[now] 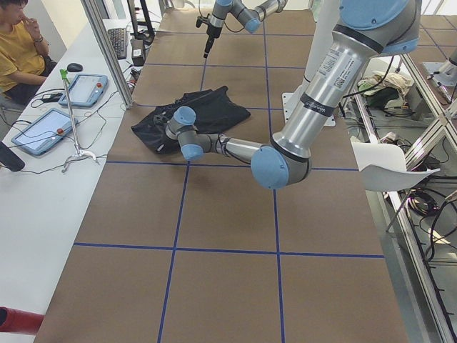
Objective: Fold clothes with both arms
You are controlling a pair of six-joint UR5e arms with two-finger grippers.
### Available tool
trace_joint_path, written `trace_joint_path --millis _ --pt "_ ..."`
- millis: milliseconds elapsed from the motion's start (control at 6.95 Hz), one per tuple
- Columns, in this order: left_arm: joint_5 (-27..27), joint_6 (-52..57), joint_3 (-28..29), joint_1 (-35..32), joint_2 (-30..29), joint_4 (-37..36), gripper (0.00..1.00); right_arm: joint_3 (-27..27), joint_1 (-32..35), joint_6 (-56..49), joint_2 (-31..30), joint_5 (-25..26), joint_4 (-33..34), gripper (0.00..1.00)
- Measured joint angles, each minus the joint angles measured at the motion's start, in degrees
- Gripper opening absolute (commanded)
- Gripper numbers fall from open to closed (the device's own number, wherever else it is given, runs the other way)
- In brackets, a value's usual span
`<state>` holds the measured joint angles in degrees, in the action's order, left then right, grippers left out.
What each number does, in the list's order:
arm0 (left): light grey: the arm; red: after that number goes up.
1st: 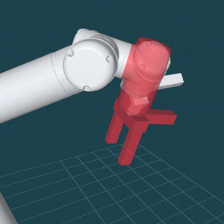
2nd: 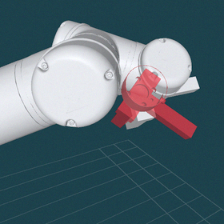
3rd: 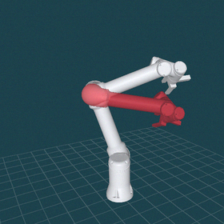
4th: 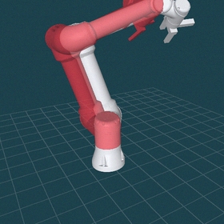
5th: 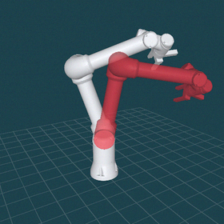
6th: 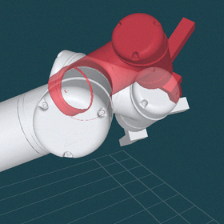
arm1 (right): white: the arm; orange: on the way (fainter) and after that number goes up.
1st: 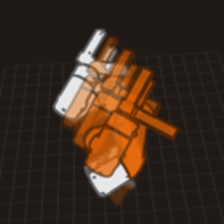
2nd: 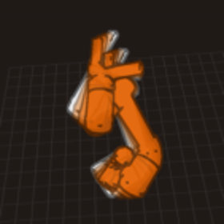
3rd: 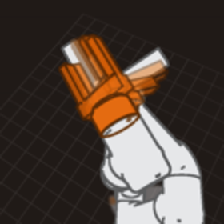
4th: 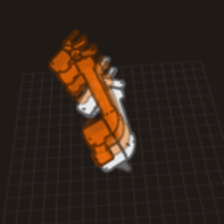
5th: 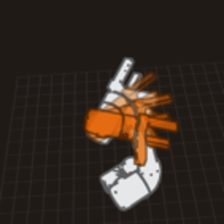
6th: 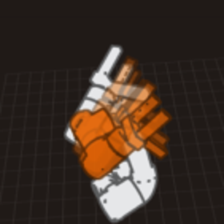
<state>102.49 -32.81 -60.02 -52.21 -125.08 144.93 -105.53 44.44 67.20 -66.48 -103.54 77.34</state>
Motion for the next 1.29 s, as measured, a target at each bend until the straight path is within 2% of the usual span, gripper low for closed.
trace_joint_path --millis 144,288,432,576,863,1151,1295 --pt "0.0 1.9 6.0 -1.2 -4.2 -0.3 0.0 -0.1 -0.1 0.0 0.0 0.0 0.0 1.0" --pt "0.5 4.0 9.7 -2.2 -6.7 -0.4 0.99 -0.2 -0.3 0.1 0.1 0.1 0.0 1.0" --pt "1.8 6.1 10.8 -3.3 -7.3 0.1 1.0 -0.2 -1.0 0.4 0.3 0.5 0.0 1.0" --pt "3.9 7.4 9.6 -4.5 -6.2 1.1 1.0 0.0 -2.5 1.2 0.9 1.9 0.0 1.0" --pt "11.4 8.8 3.1 -7.6 -0.7 2.3 1.0 1.3 -6.0 5.7 3.0 5.6 0.1 0.98" --pt "14.2 8.7 -5.2 -8.6 5.9 2.2 1.0 7.5 -9.1 14.9 9.1 10.1 0.1 0.95" --pt "14.4 8.5 -7.0 -8.7 7.4 2.3 1.0 11.6 -11.1 20.0 12.5 13.8 -0.4 0.94"
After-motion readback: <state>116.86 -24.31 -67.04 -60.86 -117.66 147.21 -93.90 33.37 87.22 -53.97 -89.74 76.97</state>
